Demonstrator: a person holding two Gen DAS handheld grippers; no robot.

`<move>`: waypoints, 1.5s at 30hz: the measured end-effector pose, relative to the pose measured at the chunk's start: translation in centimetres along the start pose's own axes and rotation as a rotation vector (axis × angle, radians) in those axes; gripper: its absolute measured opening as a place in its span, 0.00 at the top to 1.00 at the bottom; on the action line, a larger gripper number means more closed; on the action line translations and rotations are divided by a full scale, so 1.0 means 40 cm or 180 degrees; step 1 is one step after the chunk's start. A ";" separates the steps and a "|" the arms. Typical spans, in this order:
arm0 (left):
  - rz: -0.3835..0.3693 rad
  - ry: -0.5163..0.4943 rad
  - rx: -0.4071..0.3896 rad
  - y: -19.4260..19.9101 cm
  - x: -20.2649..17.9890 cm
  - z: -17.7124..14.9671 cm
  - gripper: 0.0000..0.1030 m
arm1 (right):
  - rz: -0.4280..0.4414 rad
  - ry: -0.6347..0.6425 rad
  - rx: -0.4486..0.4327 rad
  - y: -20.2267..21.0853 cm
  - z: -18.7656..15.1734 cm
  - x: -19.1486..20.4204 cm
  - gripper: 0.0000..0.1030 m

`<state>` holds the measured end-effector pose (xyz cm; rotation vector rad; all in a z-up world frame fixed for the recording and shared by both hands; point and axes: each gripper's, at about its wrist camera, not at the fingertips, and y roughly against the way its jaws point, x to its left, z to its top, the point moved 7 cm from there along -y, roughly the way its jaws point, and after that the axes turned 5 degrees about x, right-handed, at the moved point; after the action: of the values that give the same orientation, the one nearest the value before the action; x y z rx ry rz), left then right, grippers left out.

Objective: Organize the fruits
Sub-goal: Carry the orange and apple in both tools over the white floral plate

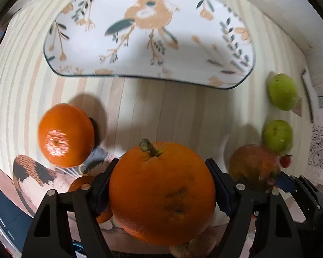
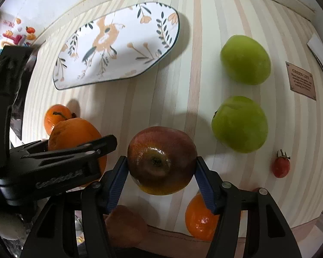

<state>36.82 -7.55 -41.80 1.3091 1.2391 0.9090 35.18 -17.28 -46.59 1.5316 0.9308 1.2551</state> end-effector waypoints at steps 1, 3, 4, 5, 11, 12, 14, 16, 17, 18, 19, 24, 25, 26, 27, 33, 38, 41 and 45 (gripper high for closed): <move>-0.0020 -0.0016 -0.0038 0.019 -0.001 0.003 0.26 | 0.0029 -0.0019 -0.0035 0.015 0.002 0.000 0.38; -0.0084 -0.0038 -0.0135 0.069 -0.001 0.012 0.26 | 0.0085 -0.0050 -0.0074 0.041 0.009 -0.005 0.38; -0.0124 -0.0048 -0.0182 0.097 -0.001 0.021 0.26 | 0.0120 -0.0066 -0.0108 0.057 0.014 -0.003 0.38; -0.0155 -0.0057 -0.0218 0.120 0.000 0.029 0.26 | 0.0155 -0.0069 -0.0158 0.078 0.024 0.002 0.38; -0.0212 -0.0174 -0.0448 0.258 0.026 0.145 0.26 | 0.0290 -0.0040 -0.0412 0.168 0.131 0.061 0.38; -0.0176 -0.0208 -0.0475 0.268 0.033 0.167 0.26 | 0.0277 -0.0017 -0.0441 0.175 0.151 0.069 0.38; -0.0080 -0.0256 -0.0490 0.269 0.046 0.228 0.26 | 0.0215 0.0038 -0.0503 0.177 0.204 0.093 0.38; -0.0018 -0.0269 -0.0470 0.259 0.061 0.269 0.26 | 0.0171 0.0073 -0.0518 0.159 0.254 0.122 0.38; 0.0013 -0.0288 -0.0440 0.248 0.073 0.297 0.26 | 0.0140 0.0093 -0.0523 0.145 0.285 0.135 0.38; 0.0041 -0.0308 -0.0388 0.232 0.082 0.324 0.26 | 0.0113 0.0107 -0.0523 0.133 0.309 0.143 0.38; 0.0060 -0.0305 -0.0349 0.221 0.090 0.337 0.26 | 0.0080 0.0124 -0.0521 0.121 0.333 0.150 0.38; 0.0063 -0.0292 -0.0122 0.148 0.120 0.412 0.26 | -0.0038 0.0201 -0.0416 0.045 0.416 0.167 0.38; 0.0060 -0.0277 -0.0087 0.137 0.122 0.421 0.26 | -0.0063 0.0213 -0.0388 0.033 0.428 0.168 0.38; 0.0060 -0.0273 -0.0052 0.126 0.126 0.430 0.26 | -0.0089 0.0229 -0.0354 0.014 0.440 0.166 0.38; 0.0063 -0.0275 -0.0019 0.115 0.129 0.437 0.26 | -0.0103 0.0243 -0.0323 0.000 0.449 0.171 0.38; 0.0081 -0.0253 0.0114 0.060 0.147 0.456 0.26 | -0.0086 0.0264 -0.0230 -0.034 0.472 0.170 0.38; 0.0105 -0.0192 0.0169 0.028 0.160 0.454 0.26 | -0.0070 0.0261 -0.0187 -0.043 0.493 0.186 0.37; 0.0099 -0.0113 0.0208 0.005 0.171 0.455 0.25 | -0.0074 0.0238 -0.0154 -0.045 0.495 0.190 0.36; 0.0068 -0.0098 0.0222 -0.010 0.180 0.451 0.25 | -0.0001 0.0158 -0.0090 -0.044 0.500 0.181 0.33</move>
<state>55.51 -3.97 -45.72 1.3889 1.2446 0.8640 56.20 -13.68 -47.39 1.4844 0.9414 1.3059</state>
